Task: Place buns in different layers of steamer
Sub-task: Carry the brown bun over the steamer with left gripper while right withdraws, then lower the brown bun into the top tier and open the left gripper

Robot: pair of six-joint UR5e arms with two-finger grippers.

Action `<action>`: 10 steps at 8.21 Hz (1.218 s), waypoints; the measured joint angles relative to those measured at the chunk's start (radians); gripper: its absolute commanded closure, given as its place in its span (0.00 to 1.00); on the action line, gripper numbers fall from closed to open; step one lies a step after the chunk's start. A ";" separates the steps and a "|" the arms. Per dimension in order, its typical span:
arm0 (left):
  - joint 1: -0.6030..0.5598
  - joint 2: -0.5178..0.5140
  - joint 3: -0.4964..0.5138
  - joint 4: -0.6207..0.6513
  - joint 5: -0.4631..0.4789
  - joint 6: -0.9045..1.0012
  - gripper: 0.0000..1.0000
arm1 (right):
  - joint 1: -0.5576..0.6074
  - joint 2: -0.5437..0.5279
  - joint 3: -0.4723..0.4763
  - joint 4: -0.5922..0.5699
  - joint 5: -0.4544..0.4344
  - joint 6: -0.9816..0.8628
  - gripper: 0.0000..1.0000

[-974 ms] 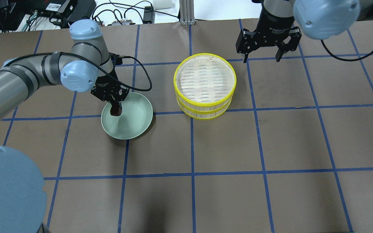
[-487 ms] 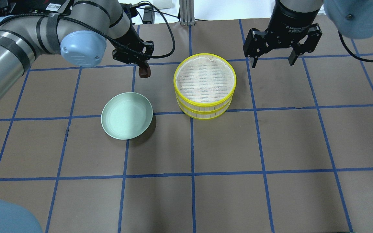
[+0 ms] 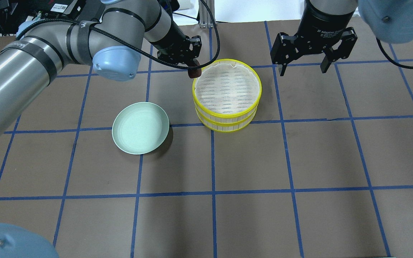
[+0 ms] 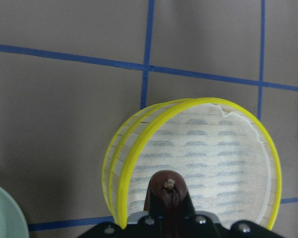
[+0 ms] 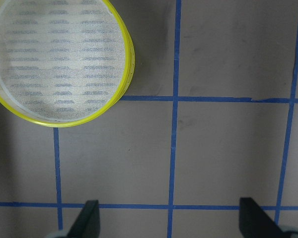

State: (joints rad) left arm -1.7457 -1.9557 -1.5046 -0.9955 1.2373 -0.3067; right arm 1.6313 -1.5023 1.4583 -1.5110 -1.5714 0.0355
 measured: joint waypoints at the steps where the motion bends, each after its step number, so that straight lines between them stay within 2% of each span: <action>1: -0.013 -0.019 -0.004 0.034 -0.045 -0.029 1.00 | -0.001 0.000 0.004 0.000 -0.001 0.000 0.00; 2: -0.024 -0.040 -0.005 0.059 -0.094 -0.073 0.67 | -0.001 0.000 0.012 -0.001 -0.003 -0.002 0.00; 3: -0.031 -0.057 -0.006 0.074 -0.129 -0.109 0.44 | -0.002 -0.001 0.017 -0.002 -0.003 -0.008 0.00; 4: -0.035 -0.069 -0.008 0.081 -0.145 -0.129 0.15 | -0.002 -0.002 0.020 -0.003 -0.004 -0.015 0.00; 5: -0.036 -0.078 -0.008 0.084 -0.150 -0.138 0.07 | -0.002 -0.002 0.021 -0.004 -0.004 -0.030 0.00; 8: -0.037 -0.084 -0.008 0.086 -0.152 -0.146 0.00 | -0.003 -0.004 0.022 -0.007 -0.003 -0.046 0.00; 9: -0.037 -0.079 -0.008 0.085 -0.139 -0.142 0.00 | -0.003 -0.004 0.022 -0.007 -0.003 -0.046 0.00; 10: -0.037 -0.064 -0.007 0.073 -0.076 -0.126 0.00 | -0.002 -0.004 0.022 -0.007 -0.003 -0.045 0.00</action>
State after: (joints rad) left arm -1.7825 -2.0192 -1.5117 -0.9223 1.1614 -0.4327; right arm 1.6289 -1.5063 1.4803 -1.5177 -1.5740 -0.0090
